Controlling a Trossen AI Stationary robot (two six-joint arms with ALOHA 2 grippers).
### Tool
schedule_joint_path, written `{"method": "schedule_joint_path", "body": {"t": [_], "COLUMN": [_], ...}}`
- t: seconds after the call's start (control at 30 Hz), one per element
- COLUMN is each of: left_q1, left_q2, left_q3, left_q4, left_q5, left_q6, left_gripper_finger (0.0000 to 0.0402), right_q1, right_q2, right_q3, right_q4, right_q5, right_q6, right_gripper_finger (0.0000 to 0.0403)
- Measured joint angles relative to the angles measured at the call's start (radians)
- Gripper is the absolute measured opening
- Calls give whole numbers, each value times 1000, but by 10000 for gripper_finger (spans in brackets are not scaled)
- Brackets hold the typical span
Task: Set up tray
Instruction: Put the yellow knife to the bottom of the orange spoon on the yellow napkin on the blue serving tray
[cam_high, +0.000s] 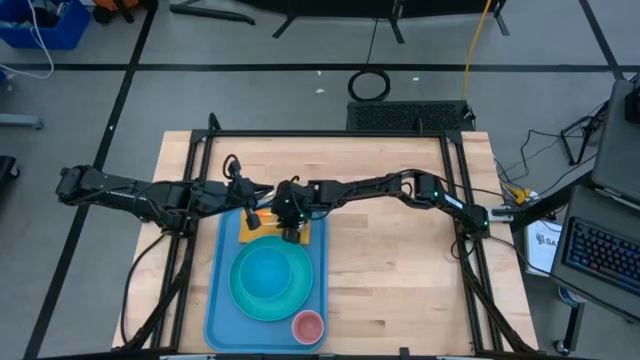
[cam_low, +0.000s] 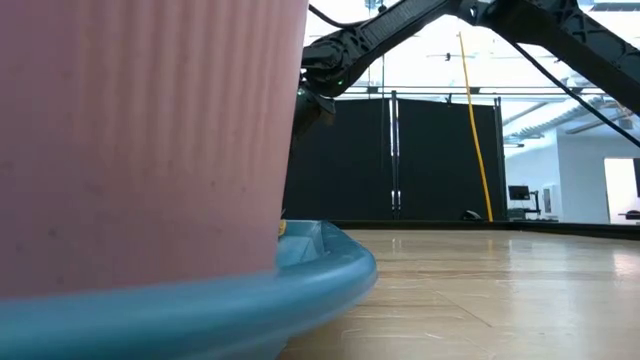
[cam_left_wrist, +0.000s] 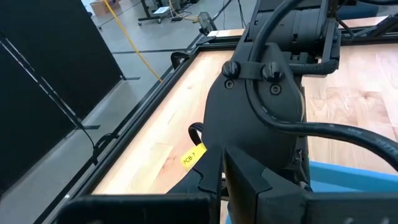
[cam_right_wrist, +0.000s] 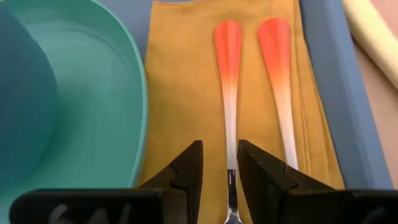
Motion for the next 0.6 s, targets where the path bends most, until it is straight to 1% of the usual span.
{"method": "schedule_joint_path", "body": {"t": [0.17,0.33,0.6], "left_q1": [0,1,1], "left_q2": [0,0,2], "left_q3": [0,0,0], "left_q4": [-1,1,-4], "left_q5": [11,11,11], "left_q6": [0,0,3], "left_gripper_finger": [21,21,21], "right_q1": [0,-7,-71], "right_q2": [-21,-70,-121], "right_q3": [0,0,2], "right_q4": [-18,-49,-96], "right_q5": [0,2,1], "right_q6": [-28,-88,-181], "right_gripper_finger": [91,91,91]}}
